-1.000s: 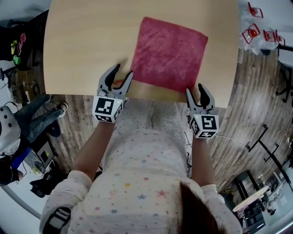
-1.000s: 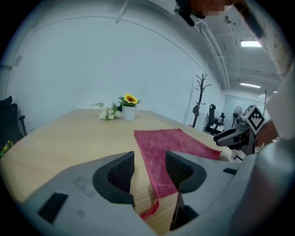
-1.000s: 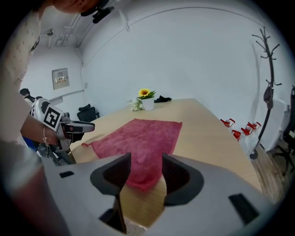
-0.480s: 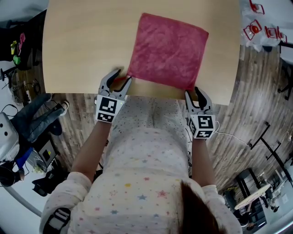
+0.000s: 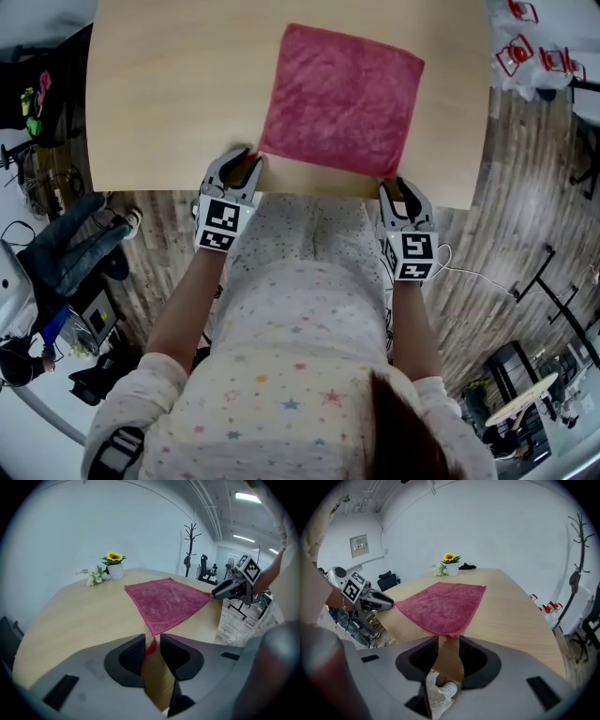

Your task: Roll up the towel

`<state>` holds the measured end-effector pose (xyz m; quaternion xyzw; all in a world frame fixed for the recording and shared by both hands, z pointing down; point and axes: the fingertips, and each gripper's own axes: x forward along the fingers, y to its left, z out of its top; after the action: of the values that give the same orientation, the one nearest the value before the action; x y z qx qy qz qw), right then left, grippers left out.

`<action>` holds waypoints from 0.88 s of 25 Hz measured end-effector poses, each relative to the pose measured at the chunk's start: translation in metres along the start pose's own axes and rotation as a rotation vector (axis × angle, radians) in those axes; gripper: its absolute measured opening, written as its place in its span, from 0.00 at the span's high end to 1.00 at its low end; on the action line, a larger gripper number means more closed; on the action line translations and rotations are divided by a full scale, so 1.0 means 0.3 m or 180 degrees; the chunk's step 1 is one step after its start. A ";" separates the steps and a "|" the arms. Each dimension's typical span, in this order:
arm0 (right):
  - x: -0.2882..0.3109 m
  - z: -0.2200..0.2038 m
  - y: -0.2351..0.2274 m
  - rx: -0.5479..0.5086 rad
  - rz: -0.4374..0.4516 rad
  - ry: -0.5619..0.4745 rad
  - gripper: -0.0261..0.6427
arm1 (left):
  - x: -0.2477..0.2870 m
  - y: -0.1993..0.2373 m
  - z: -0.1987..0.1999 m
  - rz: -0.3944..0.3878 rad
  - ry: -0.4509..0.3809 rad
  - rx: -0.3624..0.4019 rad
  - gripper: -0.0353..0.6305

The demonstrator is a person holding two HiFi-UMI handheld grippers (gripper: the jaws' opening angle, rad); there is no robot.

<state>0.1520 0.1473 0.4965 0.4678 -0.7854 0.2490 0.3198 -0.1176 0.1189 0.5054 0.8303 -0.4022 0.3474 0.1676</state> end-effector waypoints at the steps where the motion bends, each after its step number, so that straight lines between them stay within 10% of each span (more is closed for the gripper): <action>1: 0.001 0.002 0.000 -0.0008 -0.0011 -0.0003 0.75 | 0.001 -0.004 -0.002 -0.0008 0.0003 0.0017 0.81; 22: -0.020 0.066 -0.026 -0.0151 -0.0161 0.0051 0.95 | -0.042 0.040 0.099 -0.0075 -0.0195 0.0027 0.92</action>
<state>0.1557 0.1338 0.4794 0.4779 -0.7764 0.2259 0.3433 -0.1192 0.1019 0.4756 0.8460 -0.3958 0.3215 0.1559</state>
